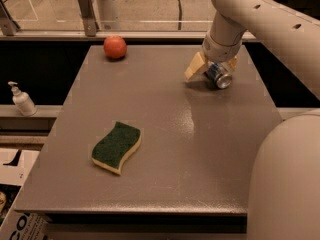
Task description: Place redbull can upright
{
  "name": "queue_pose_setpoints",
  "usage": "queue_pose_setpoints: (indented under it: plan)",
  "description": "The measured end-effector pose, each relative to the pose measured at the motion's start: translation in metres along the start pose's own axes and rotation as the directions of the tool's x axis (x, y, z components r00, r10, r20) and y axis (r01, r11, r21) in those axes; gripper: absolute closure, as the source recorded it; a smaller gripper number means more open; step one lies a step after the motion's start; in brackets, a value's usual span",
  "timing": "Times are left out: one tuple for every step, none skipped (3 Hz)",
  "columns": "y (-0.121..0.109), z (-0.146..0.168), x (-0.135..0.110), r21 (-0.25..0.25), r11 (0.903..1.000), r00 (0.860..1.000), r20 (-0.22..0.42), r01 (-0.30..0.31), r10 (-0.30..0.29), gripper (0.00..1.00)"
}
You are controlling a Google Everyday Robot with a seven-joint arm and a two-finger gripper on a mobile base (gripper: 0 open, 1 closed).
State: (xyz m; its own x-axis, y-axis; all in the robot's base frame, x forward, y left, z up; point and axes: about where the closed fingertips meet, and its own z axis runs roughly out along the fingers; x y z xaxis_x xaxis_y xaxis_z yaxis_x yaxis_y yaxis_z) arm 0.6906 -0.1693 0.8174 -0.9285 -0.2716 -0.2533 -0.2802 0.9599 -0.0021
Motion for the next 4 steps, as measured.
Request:
queue_pose_setpoints:
  plan:
    - [0.000,0.001,0.001,-0.003,1.0000,1.000,0.003,0.003,-0.003,0.40]
    - [-0.001,0.000,0.001,-0.007,1.0000,1.000,0.012,0.004,-0.004,0.65]
    - [-0.001,-0.004,0.001,-0.014,0.9999,1.000,0.028,0.001,-0.001,0.87]
    - [-0.002,-0.016,0.000,-0.036,0.9993,0.997,0.078,0.004,-0.001,1.00]
